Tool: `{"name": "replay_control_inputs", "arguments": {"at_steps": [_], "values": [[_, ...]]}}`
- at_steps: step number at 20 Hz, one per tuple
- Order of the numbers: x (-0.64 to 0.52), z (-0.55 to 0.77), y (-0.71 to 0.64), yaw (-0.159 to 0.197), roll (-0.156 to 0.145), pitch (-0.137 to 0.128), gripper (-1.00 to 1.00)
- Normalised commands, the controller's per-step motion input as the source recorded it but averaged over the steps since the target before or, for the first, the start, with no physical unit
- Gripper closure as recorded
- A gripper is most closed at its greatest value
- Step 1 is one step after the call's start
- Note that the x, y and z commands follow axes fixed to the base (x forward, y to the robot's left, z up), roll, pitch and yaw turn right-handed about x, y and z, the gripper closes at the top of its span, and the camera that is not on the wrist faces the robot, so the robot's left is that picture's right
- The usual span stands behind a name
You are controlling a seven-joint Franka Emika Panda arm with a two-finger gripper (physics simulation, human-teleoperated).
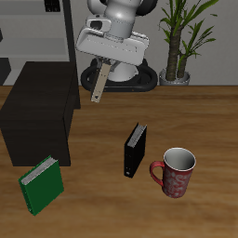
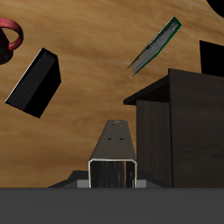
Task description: Place the yellow book flat on top of the shelf
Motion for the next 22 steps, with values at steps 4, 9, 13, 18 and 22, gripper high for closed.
{"name": "replay_control_inputs", "arguments": {"at_steps": [4,9,13,18,22], "values": [[0.17,0.57,-0.80,0.038,-0.187,-0.092,1.00],[0.07,0.39,-0.43,0.022,-0.099,-0.071,1.00],[0.07,0.79,-0.62,0.038,-0.141,-0.161,1.00],[0.07,0.17,-0.50,0.028,-0.090,-0.042,1.00],[0.15,-0.17,-0.38,0.062,-0.080,0.001,1.00]]}}
